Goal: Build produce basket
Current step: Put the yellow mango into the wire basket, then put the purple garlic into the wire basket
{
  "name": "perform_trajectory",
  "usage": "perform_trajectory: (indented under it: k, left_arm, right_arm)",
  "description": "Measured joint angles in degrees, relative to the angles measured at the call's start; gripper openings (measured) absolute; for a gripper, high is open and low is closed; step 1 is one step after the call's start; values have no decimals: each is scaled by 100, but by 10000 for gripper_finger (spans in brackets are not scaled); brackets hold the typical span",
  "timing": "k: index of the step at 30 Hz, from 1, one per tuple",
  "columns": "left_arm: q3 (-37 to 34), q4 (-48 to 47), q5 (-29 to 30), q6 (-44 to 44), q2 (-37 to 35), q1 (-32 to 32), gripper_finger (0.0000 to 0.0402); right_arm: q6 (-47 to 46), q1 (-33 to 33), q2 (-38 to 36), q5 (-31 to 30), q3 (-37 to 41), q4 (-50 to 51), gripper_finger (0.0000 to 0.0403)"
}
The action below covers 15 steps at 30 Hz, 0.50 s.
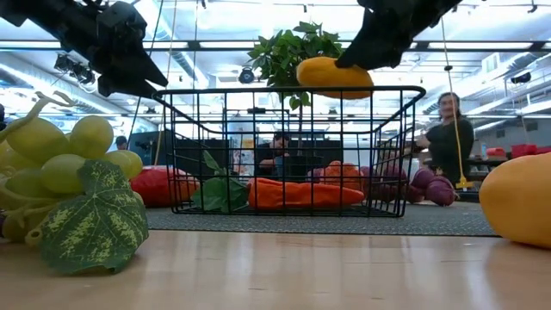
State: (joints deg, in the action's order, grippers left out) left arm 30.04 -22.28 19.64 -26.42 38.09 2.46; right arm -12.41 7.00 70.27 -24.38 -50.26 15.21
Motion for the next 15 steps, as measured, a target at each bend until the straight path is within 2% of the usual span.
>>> perform_trajectory:
  k: [7, 11, 15]
  left_arm:
    - [0, 363, 6, 5, 17, 0, 231]
    - [0, 513, 251, 0, 17, 0, 231]
    - [0, 485, 507, 0, 102, 0, 231]
  right_arm:
    - [-495, 121, 102, 43, -2, -144, 244]
    - [-628, 207, 102, -26, -2, -89, 280]
    - [-770, 157, 58, -604, -5, 386, 301]
